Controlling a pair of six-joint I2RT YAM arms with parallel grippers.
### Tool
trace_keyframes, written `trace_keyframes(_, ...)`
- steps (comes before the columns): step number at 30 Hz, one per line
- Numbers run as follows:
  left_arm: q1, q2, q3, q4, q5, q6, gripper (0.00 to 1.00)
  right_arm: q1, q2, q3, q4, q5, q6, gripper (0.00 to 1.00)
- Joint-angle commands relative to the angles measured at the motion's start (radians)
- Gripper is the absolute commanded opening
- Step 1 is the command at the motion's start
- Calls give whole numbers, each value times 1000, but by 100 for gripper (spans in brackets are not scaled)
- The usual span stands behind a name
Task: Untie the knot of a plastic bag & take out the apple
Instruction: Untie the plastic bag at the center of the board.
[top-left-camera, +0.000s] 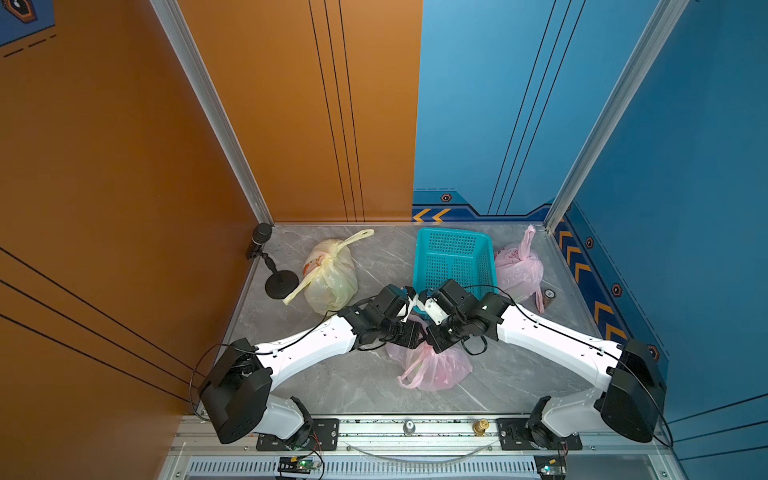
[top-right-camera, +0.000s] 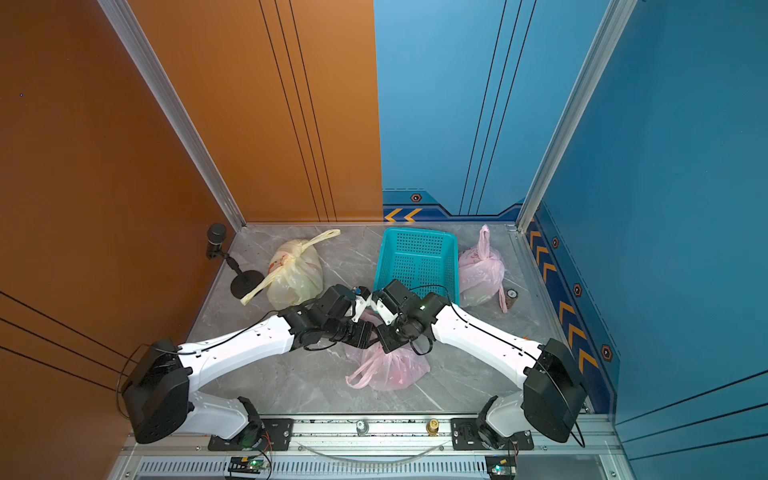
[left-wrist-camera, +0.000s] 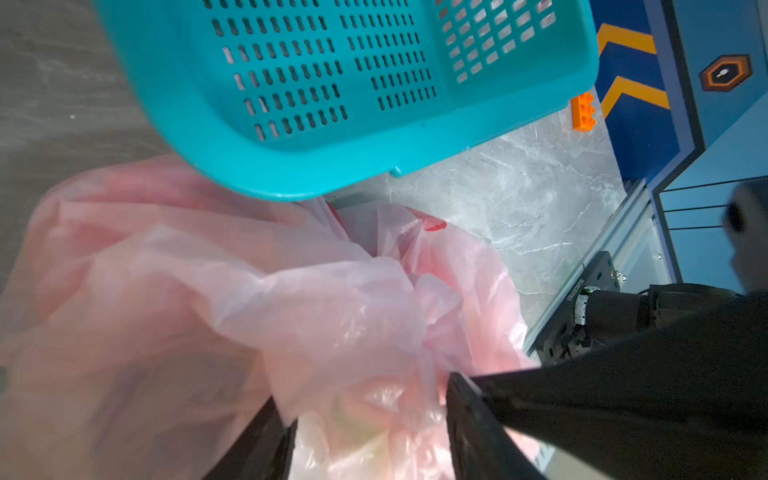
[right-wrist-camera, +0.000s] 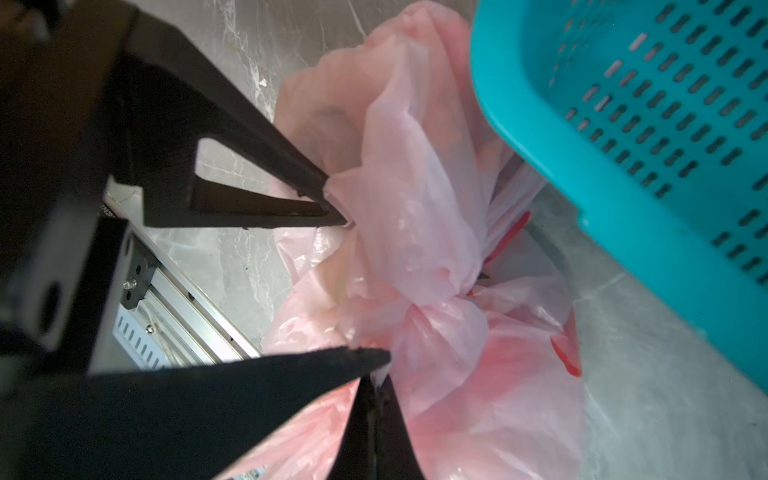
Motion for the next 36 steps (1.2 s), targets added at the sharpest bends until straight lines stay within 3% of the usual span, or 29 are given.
trace_keyframes(1,0,-23,-23,58,57,-15,44,29,-31,-5,29,-17,39,0)
trace_keyframes(4,7,-14,-26,32,65,-11,2,41,-43,7,74,-10,54,0)
trace_keyframes(5,11,-15,-24,4,54,-8,0,42,-46,16,87,-5,56,0)
trace_keyframes(12,101,-172,11,-168,-79,59,0,75,-51,97,228,-27,57,0)
trace_keyframes(16,214,-288,50,-260,-106,113,0,100,-46,109,301,-35,56,0)
trace_keyframes(20,372,-356,56,-247,-49,143,0,132,-50,68,358,48,20,0)
trace_keyframes(27,563,-290,63,-131,53,164,0,201,-101,-107,509,147,-110,0)
trace_keyframes(32,649,-187,97,14,128,125,0,285,-91,-185,437,265,-163,0)
trace_keyframes(36,665,-100,184,75,157,116,0,371,-64,-234,375,292,-144,0)
